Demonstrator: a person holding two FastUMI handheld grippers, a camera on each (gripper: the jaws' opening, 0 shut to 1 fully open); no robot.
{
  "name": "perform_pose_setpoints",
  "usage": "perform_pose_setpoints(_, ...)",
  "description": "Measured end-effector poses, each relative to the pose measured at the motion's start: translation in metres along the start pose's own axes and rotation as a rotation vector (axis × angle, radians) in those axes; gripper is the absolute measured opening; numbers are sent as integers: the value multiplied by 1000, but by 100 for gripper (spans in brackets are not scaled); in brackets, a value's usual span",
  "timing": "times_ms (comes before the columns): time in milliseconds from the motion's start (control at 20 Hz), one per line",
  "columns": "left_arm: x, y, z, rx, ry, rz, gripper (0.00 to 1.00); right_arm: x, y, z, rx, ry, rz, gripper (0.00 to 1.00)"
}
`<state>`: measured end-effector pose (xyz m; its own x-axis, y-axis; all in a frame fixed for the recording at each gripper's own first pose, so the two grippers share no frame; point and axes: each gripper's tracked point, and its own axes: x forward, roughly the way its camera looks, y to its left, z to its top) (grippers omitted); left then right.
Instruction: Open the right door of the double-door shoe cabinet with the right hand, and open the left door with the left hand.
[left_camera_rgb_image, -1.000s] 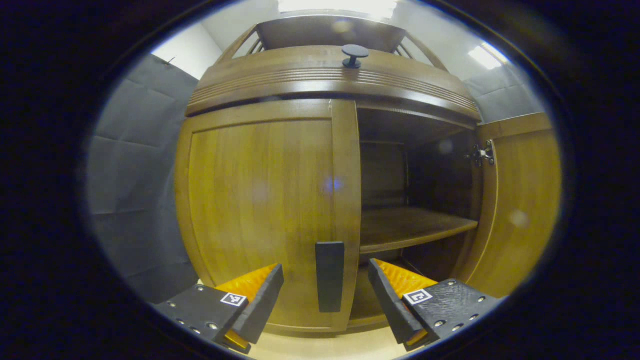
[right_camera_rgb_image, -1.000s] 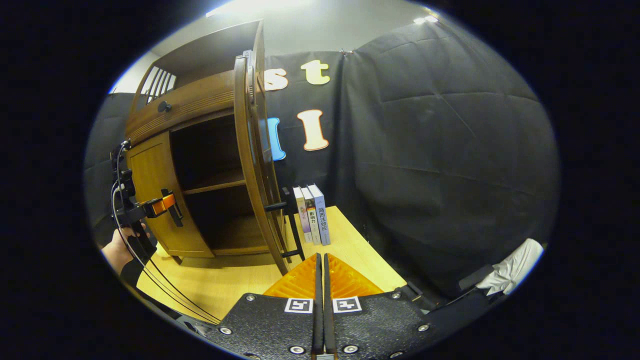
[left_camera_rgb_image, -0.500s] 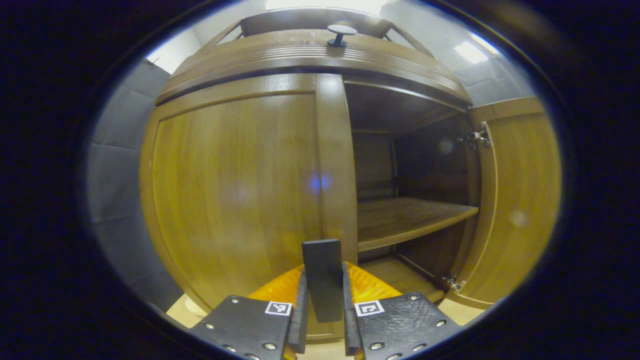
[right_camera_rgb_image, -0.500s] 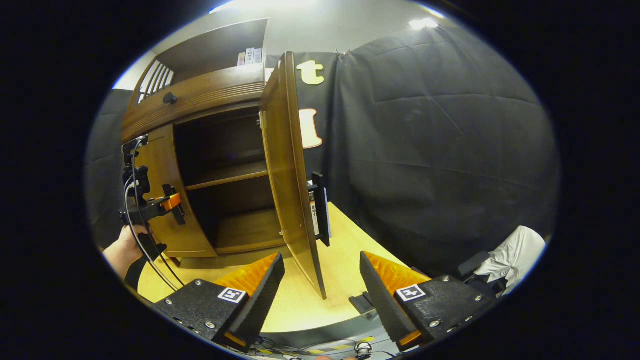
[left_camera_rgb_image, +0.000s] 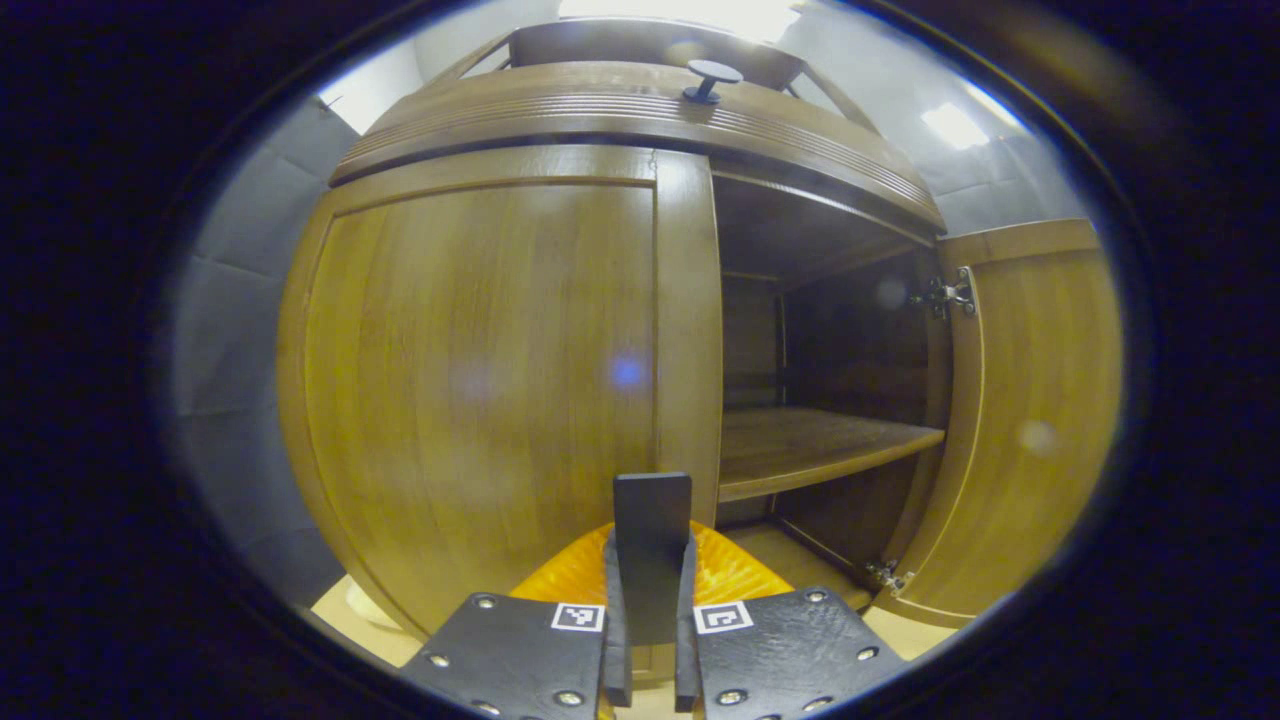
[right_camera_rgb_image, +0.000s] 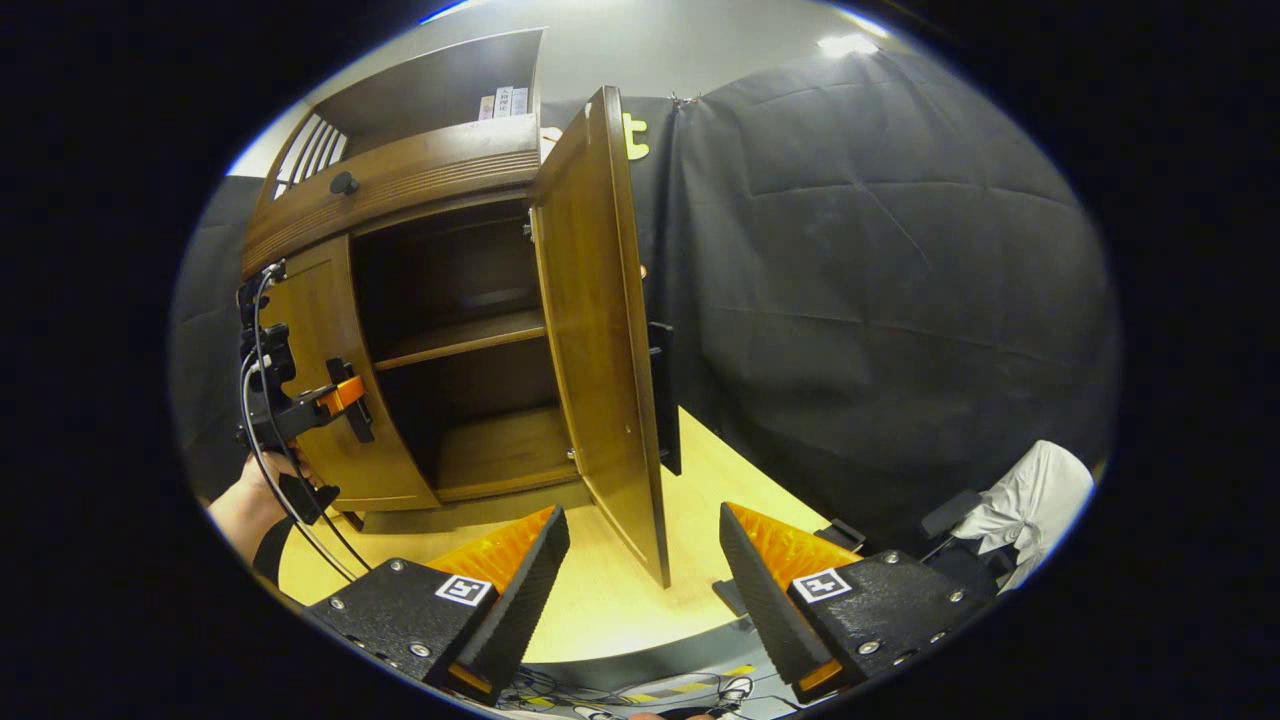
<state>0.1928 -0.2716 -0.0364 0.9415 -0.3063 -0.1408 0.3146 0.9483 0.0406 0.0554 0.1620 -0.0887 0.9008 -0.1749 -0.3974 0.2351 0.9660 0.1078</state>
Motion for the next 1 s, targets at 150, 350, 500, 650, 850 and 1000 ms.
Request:
perform_pose_setpoints(150,-3,-1,2,-8,-2,-9,24,-2,7,-1,-14,-8,12,92)
perform_pose_setpoints(350,-4,-2,7,-4,-15,-34,24,3,12,-16,-41,24,36,92)
perform_pose_setpoints(500,-7,-5,10,-17,-16,-52,25,5,19,-26,-41,52,59,92)
perform_pose_setpoints(650,-7,-6,15,-26,-16,-59,25,12,34,-32,-48,63,94,92)
perform_pose_setpoints(850,-12,-4,21,-34,-15,-84,25,21,60,-30,-103,57,159,94)
perform_pose_setpoints(1000,-15,-4,25,-42,-27,-90,24,32,79,-30,-141,59,217,92)
